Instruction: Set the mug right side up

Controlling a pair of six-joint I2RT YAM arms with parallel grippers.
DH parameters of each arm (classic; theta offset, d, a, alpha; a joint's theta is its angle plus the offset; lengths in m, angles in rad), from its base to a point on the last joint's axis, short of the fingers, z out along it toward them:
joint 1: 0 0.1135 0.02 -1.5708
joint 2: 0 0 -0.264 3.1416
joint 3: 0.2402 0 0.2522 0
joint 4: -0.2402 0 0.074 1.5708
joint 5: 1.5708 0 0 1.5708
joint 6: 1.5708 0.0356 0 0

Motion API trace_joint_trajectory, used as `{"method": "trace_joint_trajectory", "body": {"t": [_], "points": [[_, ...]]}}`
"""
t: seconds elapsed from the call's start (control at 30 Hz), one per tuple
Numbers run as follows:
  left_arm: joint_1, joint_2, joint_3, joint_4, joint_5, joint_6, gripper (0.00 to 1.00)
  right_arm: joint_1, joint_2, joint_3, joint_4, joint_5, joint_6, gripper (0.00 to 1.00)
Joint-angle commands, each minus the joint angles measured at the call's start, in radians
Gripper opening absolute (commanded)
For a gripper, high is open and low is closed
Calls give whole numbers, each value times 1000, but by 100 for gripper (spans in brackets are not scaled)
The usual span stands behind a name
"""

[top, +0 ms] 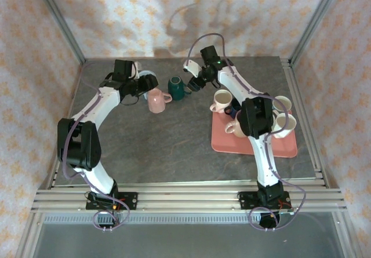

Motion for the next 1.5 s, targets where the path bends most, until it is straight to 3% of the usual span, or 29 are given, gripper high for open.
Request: {"method": "trace_joint_trajectory", "body": {"t": [0.0, 0.4, 0.8, 1.23, 1.47], "points": [[-13, 26, 74, -42, 20, -15, 61, 7, 48, 69, -77, -50, -63, 51], [-55, 85, 129, -66, -2, -16, 61, 7, 177, 213, -125, -95, -100, 49], [-62, 88, 138, -78, -8, -37, 61, 24, 212, 231, -123, -88, -168, 43], [-65, 81, 121, -79, -2, -36, 61, 22, 193, 225, -145, -91, -174, 0], [-63, 44, 125, -97, 23, -49, 60, 22, 78, 113, -62, -102, -30, 0]]}}
